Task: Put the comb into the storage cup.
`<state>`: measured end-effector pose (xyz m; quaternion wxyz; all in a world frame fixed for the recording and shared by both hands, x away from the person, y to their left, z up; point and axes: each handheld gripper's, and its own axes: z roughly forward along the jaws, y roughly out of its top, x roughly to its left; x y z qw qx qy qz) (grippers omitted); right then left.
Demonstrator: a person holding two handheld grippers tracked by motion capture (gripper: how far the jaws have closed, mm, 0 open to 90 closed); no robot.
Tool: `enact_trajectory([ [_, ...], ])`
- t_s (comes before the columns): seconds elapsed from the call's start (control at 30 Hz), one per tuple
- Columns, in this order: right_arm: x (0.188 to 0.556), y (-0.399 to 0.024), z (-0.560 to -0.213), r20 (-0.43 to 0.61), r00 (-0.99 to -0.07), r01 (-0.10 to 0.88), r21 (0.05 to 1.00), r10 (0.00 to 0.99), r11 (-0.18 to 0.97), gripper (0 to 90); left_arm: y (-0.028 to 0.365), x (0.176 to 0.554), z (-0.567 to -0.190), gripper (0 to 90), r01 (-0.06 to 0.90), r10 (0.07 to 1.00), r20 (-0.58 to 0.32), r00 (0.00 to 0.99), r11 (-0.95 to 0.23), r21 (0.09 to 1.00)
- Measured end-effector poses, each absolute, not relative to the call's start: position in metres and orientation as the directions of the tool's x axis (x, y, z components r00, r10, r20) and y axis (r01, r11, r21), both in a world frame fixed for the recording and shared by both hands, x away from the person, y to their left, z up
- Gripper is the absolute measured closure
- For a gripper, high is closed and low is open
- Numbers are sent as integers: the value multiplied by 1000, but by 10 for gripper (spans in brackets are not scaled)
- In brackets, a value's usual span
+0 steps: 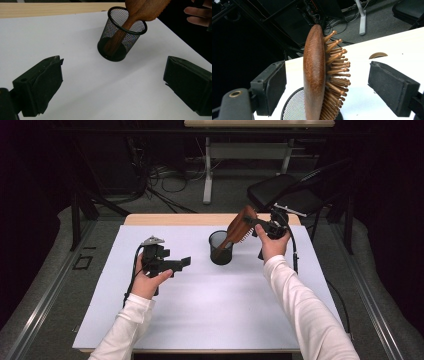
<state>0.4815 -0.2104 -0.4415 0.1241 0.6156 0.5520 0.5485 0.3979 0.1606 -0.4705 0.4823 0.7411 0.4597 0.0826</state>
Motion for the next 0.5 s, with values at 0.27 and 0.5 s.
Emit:
enact_trajectory([
  [0.27, 479, -212, -440, 530, -206, 545, 760, 823, -353, 146, 161, 398, -470, 25, 599, 760, -317, 567, -116, 793],
  [0.5, 476, -214, -437, 487, -212, 555, 774, 848, -306, 143, 161, 398, -469, 30, 599, 760, -316, 568, -118, 792],
])
